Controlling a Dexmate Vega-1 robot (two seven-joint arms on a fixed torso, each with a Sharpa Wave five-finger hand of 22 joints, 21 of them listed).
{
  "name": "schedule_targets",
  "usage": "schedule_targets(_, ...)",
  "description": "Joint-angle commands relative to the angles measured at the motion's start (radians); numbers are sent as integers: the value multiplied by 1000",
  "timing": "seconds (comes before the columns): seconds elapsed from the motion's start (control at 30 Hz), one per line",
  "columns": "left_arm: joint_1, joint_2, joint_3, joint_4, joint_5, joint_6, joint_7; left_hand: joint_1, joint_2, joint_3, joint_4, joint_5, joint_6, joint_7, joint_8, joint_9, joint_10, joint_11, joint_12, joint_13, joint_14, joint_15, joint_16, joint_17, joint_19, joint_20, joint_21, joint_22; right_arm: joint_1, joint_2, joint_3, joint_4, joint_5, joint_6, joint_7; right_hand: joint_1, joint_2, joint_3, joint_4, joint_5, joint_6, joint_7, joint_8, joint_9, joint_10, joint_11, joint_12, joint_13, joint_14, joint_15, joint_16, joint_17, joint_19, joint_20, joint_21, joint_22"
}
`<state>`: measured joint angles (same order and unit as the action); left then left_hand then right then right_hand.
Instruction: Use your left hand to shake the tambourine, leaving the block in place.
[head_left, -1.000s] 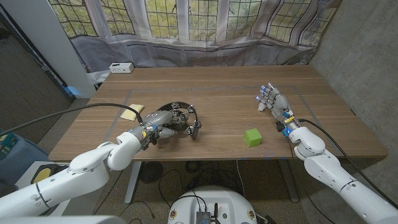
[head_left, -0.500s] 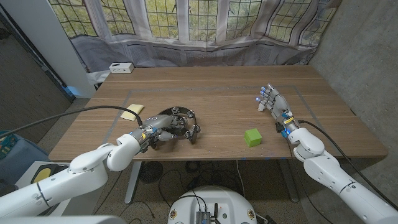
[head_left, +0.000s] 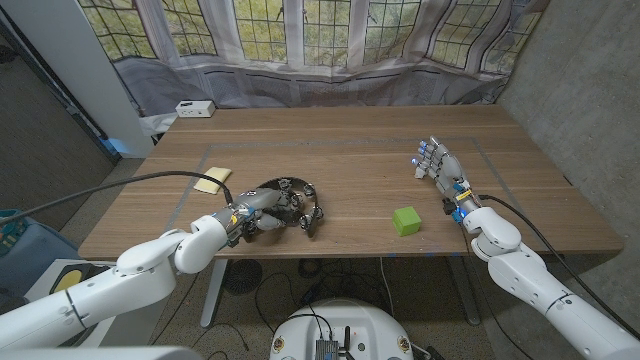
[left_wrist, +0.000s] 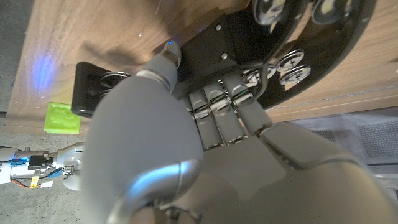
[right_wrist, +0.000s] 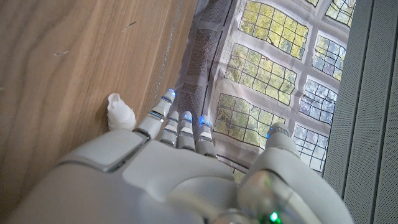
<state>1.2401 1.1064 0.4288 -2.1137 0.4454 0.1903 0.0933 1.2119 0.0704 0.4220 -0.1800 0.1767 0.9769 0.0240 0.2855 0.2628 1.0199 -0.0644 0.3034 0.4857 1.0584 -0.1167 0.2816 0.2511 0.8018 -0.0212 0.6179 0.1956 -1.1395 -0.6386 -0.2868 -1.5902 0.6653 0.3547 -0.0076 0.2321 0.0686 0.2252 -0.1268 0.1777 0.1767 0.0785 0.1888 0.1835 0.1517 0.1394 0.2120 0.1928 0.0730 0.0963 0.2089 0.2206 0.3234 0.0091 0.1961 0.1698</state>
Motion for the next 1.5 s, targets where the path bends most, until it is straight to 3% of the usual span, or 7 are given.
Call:
schedule_targets(0.03, -9, 3, 19, 6, 7, 7, -13, 28, 58, 21, 9, 8, 24, 29, -2, 2, 18, -21, -6, 93, 43, -55, 1, 31, -11, 6, 7, -1, -3, -3, 2, -3, -3, 1, -2, 12, 3, 4, -4, 2, 1, 4, 1, 3, 10, 0, 0, 2, 5, -1, -2, 5, 4, 3, 0, 3)
schedule_targets(0.2, -12, 12, 16, 3, 4, 10, -18, 46, 60, 24, 4, 10, -4, 23, -17, 1, -9, -13, -27, 83, 7, -44, -13, 27, -32, 11, 6, -1, 1, -1, 1, -3, -2, 0, -1, 12, 2, 4, -4, 2, 1, 5, 1, 3, 10, 0, 0, 2, 5, 0, -2, 5, 4, 3, 0, 3)
schedule_targets(0.4, -28, 22, 23, 2, 10, 13, -48, 10, 49, 13, 27, 12, -54, 15, -45, -2, -65, -5, -67, 63, -58, -19, -52, 0, -81, 19, -4, -4, 3, 0, -1, -2, -4, 0, -1, 14, 5, 5, -4, 2, 2, 4, 1, 3, 10, 0, 0, 2, 6, -1, -2, 5, 5, 3, 0, 3)
schedule_targets(0.67, -50, 32, 41, -4, 45, 33, -83, -53, 20, -27, 39, 12, -161, -2, -92, -12, -191, 8, -120, 26, -239, 26, -93, -12, -218, 50, -53, -11, -2, 4, 0, -3, -4, 2, -9, 20, 8, 9, -6, 3, 2, 3, 1, 3, 10, 0, 0, 2, 7, -2, -2, 4, 5, 2, 0, 3)
schedule_targets(1.17, -52, 55, 45, -18, 57, 44, -118, -99, -3, -72, 44, 13, -247, -4, -108, -22, -287, 8, -126, 4, -360, 60, -95, -14, -296, 70, -90, -14, 11, 10, -11, -2, -15, 3, -7, 30, 16, 14, -10, 3, 2, 2, 1, 3, 10, -3, 0, 2, 7, -3, -2, 3, 5, 2, 0, 3)
schedule_targets(1.33, -42, 64, 39, -28, 67, 58, -111, -124, -13, -97, 45, 15, -341, -4, -114, -31, -393, 23, -133, -13, -458, 80, -102, -21, -330, 85, -111, -14, 11, 12, -12, -6, -15, 0, -12, 31, 16, 14, -10, 2, 2, 1, 1, 3, 11, -3, 0, 2, 8, -3, -2, 3, 6, 1, 0, 3)
schedule_targets(1.5, -31, 75, 31, -37, 79, 60, -96, -159, -26, -129, 50, 14, -411, -32, -111, -40, -497, 33, -130, -33, -566, 100, -104, -32, -386, 120, -144, -14, 10, 11, -13, -5, -17, 2, -9, 31, 16, 14, -10, 2, 3, 0, 2, 3, 12, -2, 0, 2, 9, -2, -1, 3, 8, 1, 1, 3)
